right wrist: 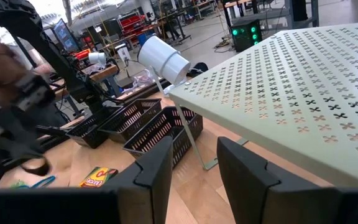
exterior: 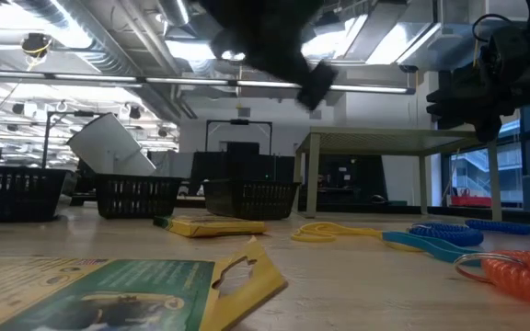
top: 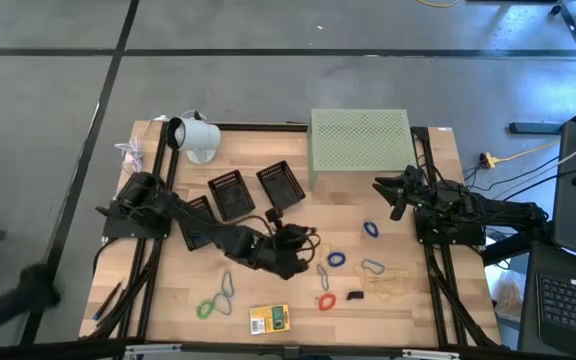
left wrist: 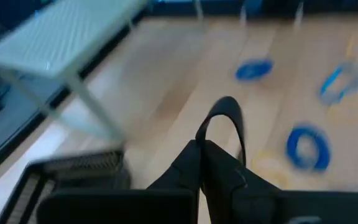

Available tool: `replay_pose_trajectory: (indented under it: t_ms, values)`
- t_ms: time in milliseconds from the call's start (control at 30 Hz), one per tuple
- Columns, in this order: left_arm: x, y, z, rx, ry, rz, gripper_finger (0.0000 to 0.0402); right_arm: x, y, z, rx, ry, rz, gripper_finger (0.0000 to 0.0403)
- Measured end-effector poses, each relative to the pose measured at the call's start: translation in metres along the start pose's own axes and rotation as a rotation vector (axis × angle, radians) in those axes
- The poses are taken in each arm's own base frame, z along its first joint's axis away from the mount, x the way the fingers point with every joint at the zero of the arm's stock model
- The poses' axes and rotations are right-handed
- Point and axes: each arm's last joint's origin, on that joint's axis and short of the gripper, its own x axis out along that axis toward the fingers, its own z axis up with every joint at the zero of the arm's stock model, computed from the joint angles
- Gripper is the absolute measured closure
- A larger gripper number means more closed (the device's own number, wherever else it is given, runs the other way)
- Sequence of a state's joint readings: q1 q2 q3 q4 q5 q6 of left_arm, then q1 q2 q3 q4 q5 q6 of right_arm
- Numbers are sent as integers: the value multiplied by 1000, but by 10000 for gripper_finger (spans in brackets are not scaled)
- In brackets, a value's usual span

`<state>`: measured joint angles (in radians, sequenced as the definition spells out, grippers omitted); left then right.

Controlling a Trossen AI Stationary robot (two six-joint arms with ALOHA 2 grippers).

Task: Pick & Place Office Desk Supplies
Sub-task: Put the black rubber band into the left black basket

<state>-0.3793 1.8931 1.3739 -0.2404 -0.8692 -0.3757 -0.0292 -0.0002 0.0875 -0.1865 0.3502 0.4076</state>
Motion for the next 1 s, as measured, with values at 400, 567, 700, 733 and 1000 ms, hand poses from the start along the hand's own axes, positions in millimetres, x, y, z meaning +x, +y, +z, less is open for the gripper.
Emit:
replay_pose_trajectory:
  t_ms: [400, 567, 700, 733, 1000]
  values:
    - [-6, 0, 55, -130, -392, -5, 399, 0, 0, 0, 0, 0, 0, 272]
    - [-16, -2, 64, -151, -477, -14, 398, 0, 0, 0, 0, 0, 1, 272]
    - [-21, -4, 66, -148, -508, -10, 398, 0, 0, 0, 0, 1, 2, 272]
    - [-22, -4, 66, -146, -506, 4, 398, 0, 0, 0, -1, 1, 2, 272]
    - [-36, -10, 45, -107, -359, 387, 398, 0, 0, 0, -1, 1, 2, 272]
